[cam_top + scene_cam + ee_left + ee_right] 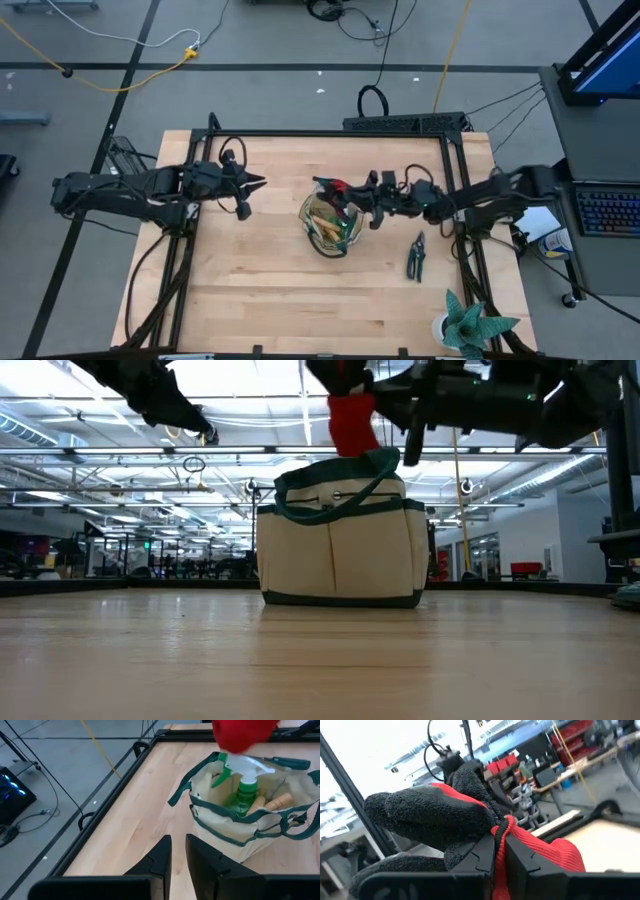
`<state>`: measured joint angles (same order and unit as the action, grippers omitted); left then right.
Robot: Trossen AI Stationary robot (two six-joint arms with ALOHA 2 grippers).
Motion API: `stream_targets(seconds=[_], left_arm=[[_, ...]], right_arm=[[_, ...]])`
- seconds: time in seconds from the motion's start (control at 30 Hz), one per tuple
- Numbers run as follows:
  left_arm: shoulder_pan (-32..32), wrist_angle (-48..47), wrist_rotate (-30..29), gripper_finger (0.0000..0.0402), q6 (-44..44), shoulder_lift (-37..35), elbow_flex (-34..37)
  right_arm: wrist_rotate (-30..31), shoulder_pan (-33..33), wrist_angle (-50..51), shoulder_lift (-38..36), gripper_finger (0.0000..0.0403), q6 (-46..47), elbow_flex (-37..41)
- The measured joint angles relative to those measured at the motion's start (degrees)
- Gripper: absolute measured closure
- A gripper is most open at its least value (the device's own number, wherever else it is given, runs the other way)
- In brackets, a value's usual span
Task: Pick & Place Garden tools in Gardening bag
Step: Put the red gloves into the brown gardening bag
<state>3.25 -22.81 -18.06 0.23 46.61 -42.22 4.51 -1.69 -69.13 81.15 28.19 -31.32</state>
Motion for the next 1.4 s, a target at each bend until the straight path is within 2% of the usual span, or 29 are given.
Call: stream_targets(seconds=[0.17, 0.33, 0.47, 0.63, 0.87, 0.93, 1.07, 1.2, 1.4], left_arm=[[0.00, 4.62, 2.19, 0.0341, -0.52, 1.89, 0.00], [-0.02, 11.27, 8.24, 0.0341, -1.12, 7.24, -0.07], [0.25, 15.18, 8.21, 0.0341, -7.70, 12.56, -0.05], [1.40, 20.22, 10.29, 0.0341, -17.14, 19.68, 0.00], [1.66, 27.35, 13.78, 0.0341, -21.73, 27.93, -0.02], [1.66, 28.50, 14.34, 0.0341, -21.62, 29.20, 0.00], [1.66, 28.77, 15.56, 0.0341, -21.57, 29.26, 0.00], [1.55, 28.83, 17.71, 0.0341, -20.89, 26.19, 0.01], [-0.15, 31.53, 18.24, 0.0341, -17.05, 20.89, -0.09]], right_arm=[[-0.66, 0.86, -2.50, 6.35, 0.0390, 2.59, -4.22], [-2.82, 2.13, 3.78, 11.09, 0.0390, 1.49, -9.38], [1.39, 2.60, 8.11, 11.51, 0.0390, 2.19, -9.46], [1.50, 3.42, 11.16, 10.39, 0.0390, 2.62, -9.46], [1.89, 3.79, 19.56, 10.36, 0.0387, 4.02, -9.46], [3.99, 3.86, 20.94, 10.36, 0.0380, 2.22, -9.50], [9.39, 3.77, 20.88, 10.35, 0.0359, -1.18, -9.50], [13.63, 3.22, 24.22, 9.04, 0.0343, -2.33, -9.46], [14.80, 3.05, 25.72, 8.32, 0.0331, -3.46, -9.43]])
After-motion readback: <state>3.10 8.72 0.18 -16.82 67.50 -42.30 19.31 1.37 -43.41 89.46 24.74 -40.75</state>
